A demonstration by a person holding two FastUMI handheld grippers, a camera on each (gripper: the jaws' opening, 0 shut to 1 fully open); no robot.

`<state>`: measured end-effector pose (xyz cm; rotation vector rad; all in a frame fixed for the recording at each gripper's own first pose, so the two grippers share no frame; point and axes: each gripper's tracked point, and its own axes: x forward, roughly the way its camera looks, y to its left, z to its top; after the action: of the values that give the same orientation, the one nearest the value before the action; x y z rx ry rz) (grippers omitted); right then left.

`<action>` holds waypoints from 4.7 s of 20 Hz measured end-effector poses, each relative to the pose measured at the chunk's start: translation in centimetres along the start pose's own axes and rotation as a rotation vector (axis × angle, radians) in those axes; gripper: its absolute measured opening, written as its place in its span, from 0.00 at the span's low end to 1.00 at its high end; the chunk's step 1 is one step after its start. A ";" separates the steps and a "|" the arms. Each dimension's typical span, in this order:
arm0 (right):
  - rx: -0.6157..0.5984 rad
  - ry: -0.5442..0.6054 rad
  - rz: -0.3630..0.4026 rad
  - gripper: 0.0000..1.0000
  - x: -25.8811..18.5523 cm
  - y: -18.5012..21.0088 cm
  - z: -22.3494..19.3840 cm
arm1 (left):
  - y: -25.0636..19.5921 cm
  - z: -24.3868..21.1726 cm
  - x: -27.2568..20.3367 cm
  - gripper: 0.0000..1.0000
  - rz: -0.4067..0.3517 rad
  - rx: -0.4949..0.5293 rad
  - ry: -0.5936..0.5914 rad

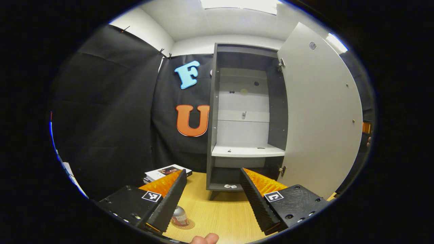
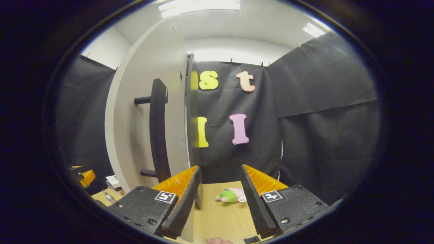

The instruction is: Open the cabinet door with the right hand, grasp the bottle in the cabinet with the left hand and place it on the coaster, then close the cabinet door with the right hand.

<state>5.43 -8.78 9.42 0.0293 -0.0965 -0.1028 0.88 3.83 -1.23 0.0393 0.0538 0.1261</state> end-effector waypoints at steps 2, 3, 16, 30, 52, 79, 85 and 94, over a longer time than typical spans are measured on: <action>0.026 0.012 0.005 0.78 0.1 0.1 -0.2 | -0.5 0.3 -0.1 0.94 -0.011 0.010 -0.006; 0.032 0.018 0.010 0.75 0.1 0.2 -0.3 | -0.8 0.4 -0.3 0.94 -0.024 0.011 -0.003; 0.006 0.063 0.269 0.77 0.4 11.4 -1.6 | -1.6 0.3 -1.3 0.94 -0.088 0.051 -0.019; 0.050 0.085 0.464 0.77 4.9 25.2 -3.2 | 1.9 -0.4 -0.5 0.94 -0.073 0.045 -0.010; -0.003 -0.053 0.090 0.78 -1.4 10.9 -1.6 | 2.1 1.7 -1.9 0.94 -0.033 0.028 -0.107; 0.050 0.017 0.024 0.80 -3.6 5.3 -4.4 | -2.8 1.8 -2.3 0.94 -0.080 0.018 -0.105; 0.045 0.013 0.027 0.80 -3.7 5.5 -4.2 | -2.9 1.7 -2.4 0.94 -0.082 0.014 -0.105; 0.039 0.017 0.038 0.80 -3.8 6.1 -4.2 | -2.5 2.1 -2.8 0.94 -0.081 0.011 -0.119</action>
<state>2.69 -2.18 5.04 0.0677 -0.0816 -0.0623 -1.42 0.92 0.87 0.0558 -0.0626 0.0423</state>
